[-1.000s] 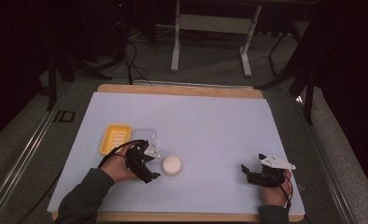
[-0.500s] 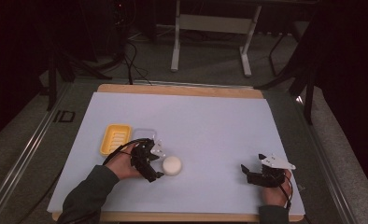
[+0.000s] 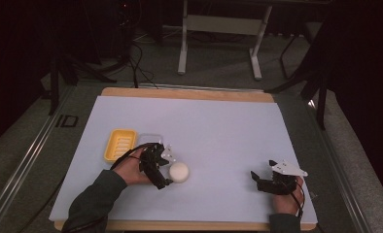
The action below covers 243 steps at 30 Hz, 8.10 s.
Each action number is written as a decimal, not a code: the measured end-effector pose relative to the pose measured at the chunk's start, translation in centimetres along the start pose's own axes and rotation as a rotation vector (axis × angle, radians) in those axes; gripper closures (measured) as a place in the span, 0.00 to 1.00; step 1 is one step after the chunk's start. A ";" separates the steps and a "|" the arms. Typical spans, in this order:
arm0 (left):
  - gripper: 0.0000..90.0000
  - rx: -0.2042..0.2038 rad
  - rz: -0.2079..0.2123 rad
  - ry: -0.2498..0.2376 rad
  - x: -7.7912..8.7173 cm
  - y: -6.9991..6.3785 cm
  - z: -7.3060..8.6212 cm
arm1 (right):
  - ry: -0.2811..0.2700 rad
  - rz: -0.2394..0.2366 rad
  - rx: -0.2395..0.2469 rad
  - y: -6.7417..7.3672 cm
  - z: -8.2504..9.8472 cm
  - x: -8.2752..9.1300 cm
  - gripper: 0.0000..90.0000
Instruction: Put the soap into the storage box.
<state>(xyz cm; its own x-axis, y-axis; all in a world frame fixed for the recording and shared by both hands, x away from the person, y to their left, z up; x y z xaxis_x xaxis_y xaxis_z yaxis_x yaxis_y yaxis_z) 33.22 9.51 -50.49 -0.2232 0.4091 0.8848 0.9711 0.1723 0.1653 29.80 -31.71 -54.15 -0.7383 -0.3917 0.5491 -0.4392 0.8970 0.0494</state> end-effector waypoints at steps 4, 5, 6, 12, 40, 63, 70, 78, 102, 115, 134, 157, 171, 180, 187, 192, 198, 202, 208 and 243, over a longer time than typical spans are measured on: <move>0.05 -0.002 0.015 0.002 -0.2 0.1 -0.2 | 0.000 -0.001 0.000 0.0 0.0 0.0 0.16; 0.05 -0.006 0.018 0.005 -0.3 0.1 -0.2 | 0.000 -0.001 0.001 0.0 0.0 0.0 0.16; 0.05 -0.004 0.020 0.005 -0.4 0.1 -0.3 | 0.000 -0.002 0.000 0.0 0.0 0.0 0.16; 0.05 -0.007 0.043 0.011 -0.7 0.2 -0.6 | 0.001 -0.001 0.002 0.0 0.0 0.0 0.16; 0.03 -0.041 0.083 0.059 -3.2 -0.1 -2.1 | 0.000 -0.003 0.002 0.0 0.0 0.0 0.16; 0.16 -0.056 0.127 0.098 -3.7 0.5 -3.4 | 0.000 -0.004 0.003 0.0 0.0 0.0 0.16; 0.18 -0.078 0.139 0.131 -3.8 0.6 -4.0 | 0.001 -0.005 0.004 0.0 0.0 0.0 0.16; 0.22 -0.127 0.160 0.186 -3.8 0.7 -4.8 | 0.000 -0.007 0.003 0.0 0.0 0.0 0.16; 0.28 -0.152 0.183 0.271 -3.9 1.0 -5.7 | 0.003 -0.009 0.005 0.0 0.0 0.0 0.16; 0.28 -0.155 0.175 0.283 -3.7 1.2 -5.4 | 0.003 -0.010 0.006 0.0 0.0 0.0 0.16; 0.28 -0.144 0.148 0.283 -2.8 1.3 -4.8 | 0.003 -0.009 0.007 0.1 0.0 0.0 0.16; 0.28 -0.105 0.109 0.243 -0.3 2.2 -3.9 | 0.004 -0.008 0.008 0.1 0.0 -0.1 0.16; 0.28 -0.090 0.097 0.222 0.7 2.6 -3.6 | 0.003 -0.008 0.008 0.1 0.0 0.0 0.16; 0.28 -0.070 0.097 0.204 1.4 2.9 -3.2 | 0.004 -0.008 0.011 0.1 0.0 0.0 0.16; 0.28 -0.057 0.085 0.204 2.0 3.2 -2.9 | 0.002 -0.008 0.008 0.1 0.0 0.0 0.16; 0.28 -0.053 0.079 0.199 2.4 3.5 -2.8 | 0.003 -0.007 0.011 0.1 0.0 0.0 0.16; 0.28 -0.040 0.070 0.185 2.9 3.9 -2.7 | 0.002 -0.007 0.012 0.1 0.0 0.0 0.16; 0.28 -0.028 0.065 0.173 3.3 4.3 -2.5 | 0.003 -0.007 0.014 0.1 0.0 0.0 0.16; 0.28 0.000 0.053 0.165 3.8 4.8 -1.8 | 0.002 -0.006 0.014 0.1 0.0 0.0 0.16; 0.28 0.129 -0.040 0.156 6.8 7.1 3.2 | 0.002 -0.006 0.012 0.1 0.0 0.0 0.16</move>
<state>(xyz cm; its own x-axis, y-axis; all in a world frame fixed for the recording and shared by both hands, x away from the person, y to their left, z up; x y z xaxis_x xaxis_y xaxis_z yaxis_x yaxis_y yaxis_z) 38.31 16.38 -44.67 -0.2355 0.2577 0.9371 0.9407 0.3028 0.1532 29.78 -31.62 -54.18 -0.7346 -0.3968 0.5504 -0.4500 0.8920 0.0425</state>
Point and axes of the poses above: each handheld gripper's, and its own axes: x roughly backward along the jaws, z roughly out of its underside, y roughly to its left, the point moved 1 cm from there along -x, roughly forward along the jaws, and after that the axes turned 10 degrees about -x, right-handed, at the moved point
